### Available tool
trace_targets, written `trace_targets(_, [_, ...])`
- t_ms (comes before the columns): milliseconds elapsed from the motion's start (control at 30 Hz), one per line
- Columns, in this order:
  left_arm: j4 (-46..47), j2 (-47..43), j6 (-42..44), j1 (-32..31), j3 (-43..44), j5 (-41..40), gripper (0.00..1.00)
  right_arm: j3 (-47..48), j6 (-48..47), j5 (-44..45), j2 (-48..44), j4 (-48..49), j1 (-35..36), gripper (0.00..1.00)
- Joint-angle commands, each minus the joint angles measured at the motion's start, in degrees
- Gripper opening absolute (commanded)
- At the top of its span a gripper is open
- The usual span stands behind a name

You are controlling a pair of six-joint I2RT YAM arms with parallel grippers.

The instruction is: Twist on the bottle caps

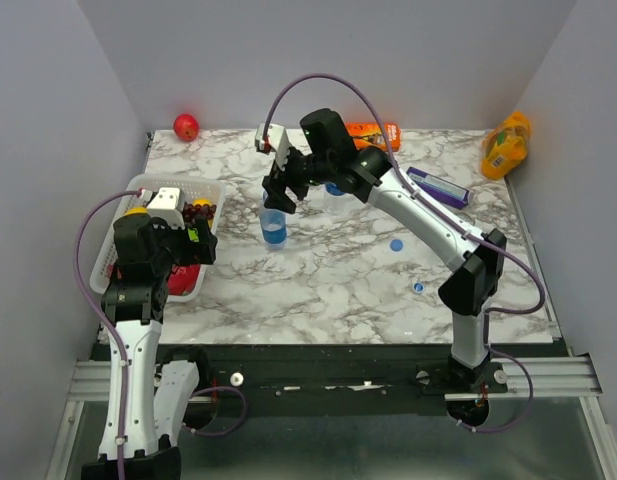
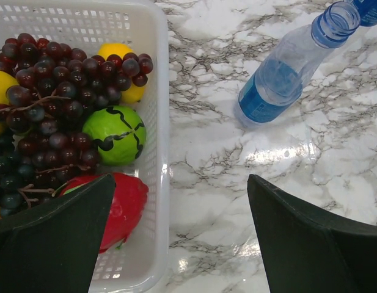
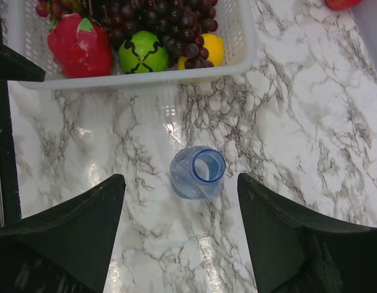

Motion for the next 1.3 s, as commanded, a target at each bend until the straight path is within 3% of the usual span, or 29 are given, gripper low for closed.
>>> trace_targets(0, [0.9,-0.7,-0.1,0.4,0.1,1.5,0.99,1.8,3.6,2.3,2.6,2.5,0.8,0.8])
trace_targets(533, [0.6,2.2,-0.7,0.7,1.9,7.0,0.99,3.4,3.1,8.5,9.3,5.5,1.1,0.66])
trace_targets(733, [1.1,4.7,-0.6,0.7,2.6,10.0,0.99,2.9,3.2,8.1,10.0,5.3,1.2,0.53])
trace_targets(933, [3.9,7.4,1.6,0.6,1.1,15.4,0.98,3.4,2.6,7.0,9.6,5.3,1.1,0.22])
trace_targets(1067, [14.7,6.7,5.2,-0.5,-5.4,23.1,0.99,3.1,2.3,6.8,6.0,3.7,1.1,0.01])
trace_targets(1167, [21.7,7.0,5.8,-2.8,-9.5,27.9,0.99,-0.2,-0.3,4.6,0.3,2.3,1.1,0.01])
trace_targets(1267, [21.7,12.0,8.1,-7.0,-8.6,30.0,0.99,-1.4,-1.9,2.0,-3.9,-1.6,0.8,0.01])
